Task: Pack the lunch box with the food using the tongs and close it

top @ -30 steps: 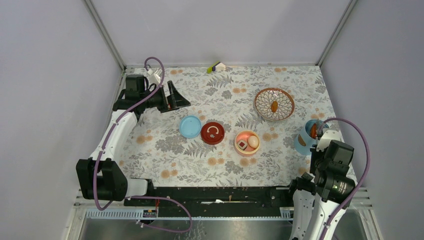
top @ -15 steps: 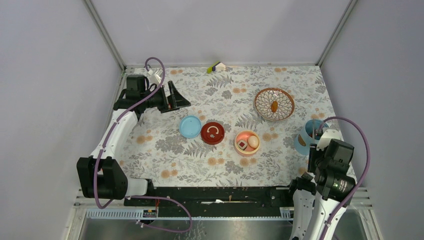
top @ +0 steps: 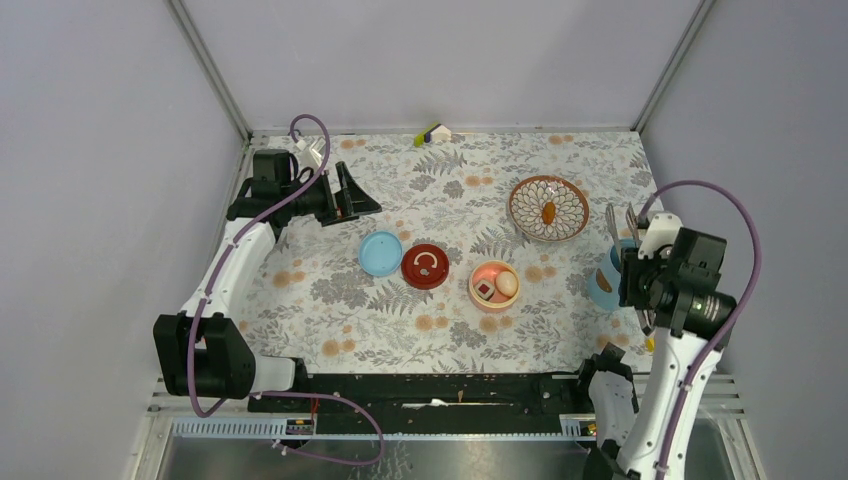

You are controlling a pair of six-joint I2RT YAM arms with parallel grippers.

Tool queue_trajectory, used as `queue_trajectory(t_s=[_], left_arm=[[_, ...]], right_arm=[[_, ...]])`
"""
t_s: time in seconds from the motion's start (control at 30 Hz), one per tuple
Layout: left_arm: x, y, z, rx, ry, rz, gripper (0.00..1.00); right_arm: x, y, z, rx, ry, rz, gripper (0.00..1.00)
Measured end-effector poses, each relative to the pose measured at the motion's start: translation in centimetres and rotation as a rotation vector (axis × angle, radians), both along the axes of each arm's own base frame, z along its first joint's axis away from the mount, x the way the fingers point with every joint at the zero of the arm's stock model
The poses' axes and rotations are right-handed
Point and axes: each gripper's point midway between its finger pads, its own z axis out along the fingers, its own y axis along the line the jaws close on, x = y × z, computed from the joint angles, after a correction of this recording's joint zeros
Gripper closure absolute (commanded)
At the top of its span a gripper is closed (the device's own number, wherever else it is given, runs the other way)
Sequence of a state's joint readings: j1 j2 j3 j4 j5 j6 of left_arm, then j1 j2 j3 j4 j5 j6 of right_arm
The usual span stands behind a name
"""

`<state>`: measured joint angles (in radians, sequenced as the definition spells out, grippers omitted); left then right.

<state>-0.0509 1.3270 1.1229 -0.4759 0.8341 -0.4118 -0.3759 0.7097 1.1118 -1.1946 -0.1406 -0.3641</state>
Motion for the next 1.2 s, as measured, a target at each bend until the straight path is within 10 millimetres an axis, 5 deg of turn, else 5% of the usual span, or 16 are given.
queue_trajectory(t_s=[0.6,1.0,1.2], left_arm=[[0.1,0.1,-0.1,0.008,0.001,0.009,0.01],[0.5,0.3,-0.5,0.022,0.005,0.027,0.01],[0.6,0.5,-0.6,0.027,0.004,0.035,0.01]], right_arm=[[9.7,0.8,1.9,0.226,0.127,0.121,0.53],[13.4,2.8,-1.1,0.25,0.289,0.18,0.5],[14.9,4.2,-3.3,0.264,0.369,0.185,0.6]])
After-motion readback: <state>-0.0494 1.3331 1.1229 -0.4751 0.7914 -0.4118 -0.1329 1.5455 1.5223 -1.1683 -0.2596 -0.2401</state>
